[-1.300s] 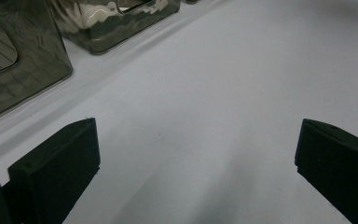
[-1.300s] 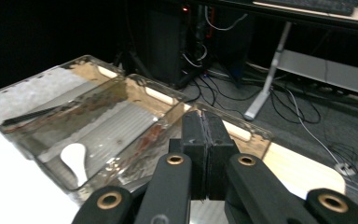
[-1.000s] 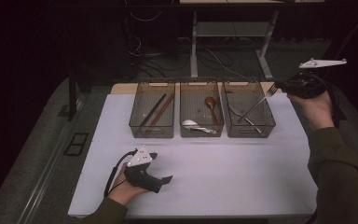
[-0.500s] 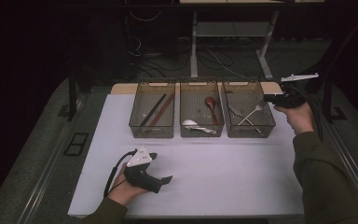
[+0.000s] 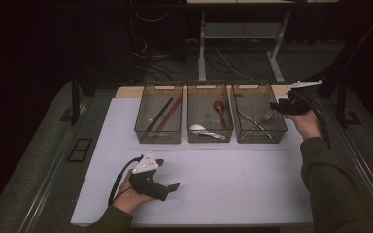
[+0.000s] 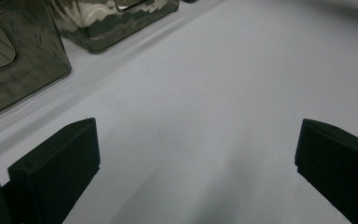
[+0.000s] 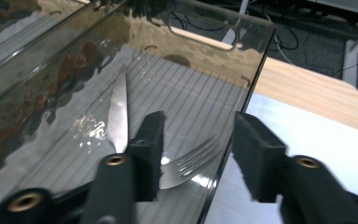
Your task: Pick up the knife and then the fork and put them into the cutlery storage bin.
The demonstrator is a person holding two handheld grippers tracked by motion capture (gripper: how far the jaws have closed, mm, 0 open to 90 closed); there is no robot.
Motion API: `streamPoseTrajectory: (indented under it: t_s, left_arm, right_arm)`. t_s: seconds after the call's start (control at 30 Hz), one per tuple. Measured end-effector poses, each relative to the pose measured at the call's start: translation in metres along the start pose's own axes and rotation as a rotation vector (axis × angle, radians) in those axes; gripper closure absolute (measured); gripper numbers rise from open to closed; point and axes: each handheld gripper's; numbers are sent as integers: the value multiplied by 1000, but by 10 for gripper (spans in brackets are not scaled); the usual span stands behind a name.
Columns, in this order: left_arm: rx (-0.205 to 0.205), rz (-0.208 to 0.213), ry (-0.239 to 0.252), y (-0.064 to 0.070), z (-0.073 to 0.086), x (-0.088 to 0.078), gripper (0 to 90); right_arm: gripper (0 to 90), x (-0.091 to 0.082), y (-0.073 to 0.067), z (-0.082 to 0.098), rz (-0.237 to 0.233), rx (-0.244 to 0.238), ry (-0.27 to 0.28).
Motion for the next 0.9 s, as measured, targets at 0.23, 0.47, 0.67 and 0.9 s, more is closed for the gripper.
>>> streamPoseTrajectory:
  t_s: [0.23, 0.47, 0.67, 0.9]
  left_arm:
    - [4, 0, -8, -2, 1, 0, 0]
    - [4, -6, -14, -1, 3, -4, 0]
    - [-9, -6, -9, 0, 4, -4, 0]
    - [-2, 8, -9, 1, 4, -4, 0]
  right_arm:
    - [425, -8, -3, 0, -34, -1, 2]
    - [338, -27, -17, 3, -111, -12, 35]
    - [260, -42, -32, 14, -152, -19, 46]
    - [194, -55, -50, 35, -161, -43, 41]
Point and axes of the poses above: each handheld gripper's, and its own axes: x roughly forward along the jaws, z roughly out of its underside, y roughly to its right, and after that the axes turned 15 degrees about x, right-handed
